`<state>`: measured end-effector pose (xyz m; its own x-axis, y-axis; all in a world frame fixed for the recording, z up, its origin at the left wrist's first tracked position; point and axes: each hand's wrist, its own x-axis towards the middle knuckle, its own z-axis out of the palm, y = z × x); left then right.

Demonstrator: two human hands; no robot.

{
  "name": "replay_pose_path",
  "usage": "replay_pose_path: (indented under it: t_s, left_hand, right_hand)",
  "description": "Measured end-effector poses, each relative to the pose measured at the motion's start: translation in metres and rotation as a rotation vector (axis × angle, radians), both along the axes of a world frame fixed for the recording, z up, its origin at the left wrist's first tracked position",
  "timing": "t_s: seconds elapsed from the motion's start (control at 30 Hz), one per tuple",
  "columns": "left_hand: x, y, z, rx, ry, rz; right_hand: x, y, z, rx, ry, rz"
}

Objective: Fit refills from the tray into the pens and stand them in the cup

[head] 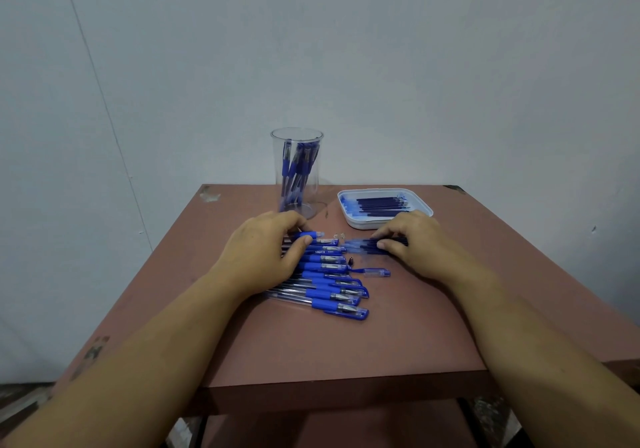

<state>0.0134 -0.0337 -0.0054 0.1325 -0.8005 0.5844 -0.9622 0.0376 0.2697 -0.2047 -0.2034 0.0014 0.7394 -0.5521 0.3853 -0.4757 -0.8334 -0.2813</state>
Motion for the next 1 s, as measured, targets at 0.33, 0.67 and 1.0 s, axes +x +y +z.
replay_pose_path:
  t_s: [0.33, 0.67, 1.0]
  left_hand:
    - [-0.002, 0.0, 0.002, 0.007, 0.004, -0.009]
    - [-0.002, -0.001, 0.001, -0.007, -0.017, -0.025]
    - [0.005, -0.005, 0.002, 0.011, -0.076, -0.04]
  right_hand:
    - [-0.001, -0.002, -0.002, 0.046, 0.024, -0.017]
    - [0.005, -0.029, 0.029, -0.002, 0.001, -0.039]
    - [0.036, -0.067, 0.044, 0.168, 0.277, -0.135]
